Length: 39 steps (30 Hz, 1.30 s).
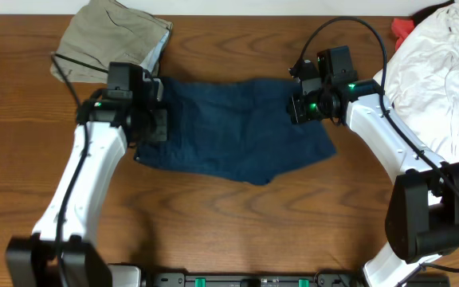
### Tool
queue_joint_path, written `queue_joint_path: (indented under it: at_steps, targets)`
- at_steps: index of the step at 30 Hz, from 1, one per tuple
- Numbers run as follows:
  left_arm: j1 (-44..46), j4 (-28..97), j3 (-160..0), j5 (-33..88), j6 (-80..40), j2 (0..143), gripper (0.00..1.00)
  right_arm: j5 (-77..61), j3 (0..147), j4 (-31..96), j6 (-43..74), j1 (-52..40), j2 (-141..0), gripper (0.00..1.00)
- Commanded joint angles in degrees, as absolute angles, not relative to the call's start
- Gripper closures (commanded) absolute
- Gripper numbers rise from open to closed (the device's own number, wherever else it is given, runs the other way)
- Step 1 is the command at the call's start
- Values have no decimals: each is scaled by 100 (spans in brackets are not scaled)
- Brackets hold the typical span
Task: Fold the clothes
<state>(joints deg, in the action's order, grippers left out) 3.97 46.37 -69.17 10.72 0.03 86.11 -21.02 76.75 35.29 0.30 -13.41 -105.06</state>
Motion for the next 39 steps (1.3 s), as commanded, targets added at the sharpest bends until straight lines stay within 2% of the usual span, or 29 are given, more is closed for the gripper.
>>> queue_joint_path:
  at_steps: [1, 20, 29, 39]
  targets:
    - [384, 4742, -7113, 784, 38, 8324, 94, -2189, 7669, 3559, -93, -1275, -10497, 99]
    - [384, 5354, -7113, 530, 270, 8230, 94, -2147, 7666, 3203, -27, -1201, -11716, 99]
    - [384, 5146, -7113, 528, 183, 8230, 94, -2119, 7660, 4257, 89, -1210, -11970, 99]
    - [384, 4187, -7094, 185, 185, 8519, 94, -1852, 7476, 5415, 187, -1531, -11992, 99]
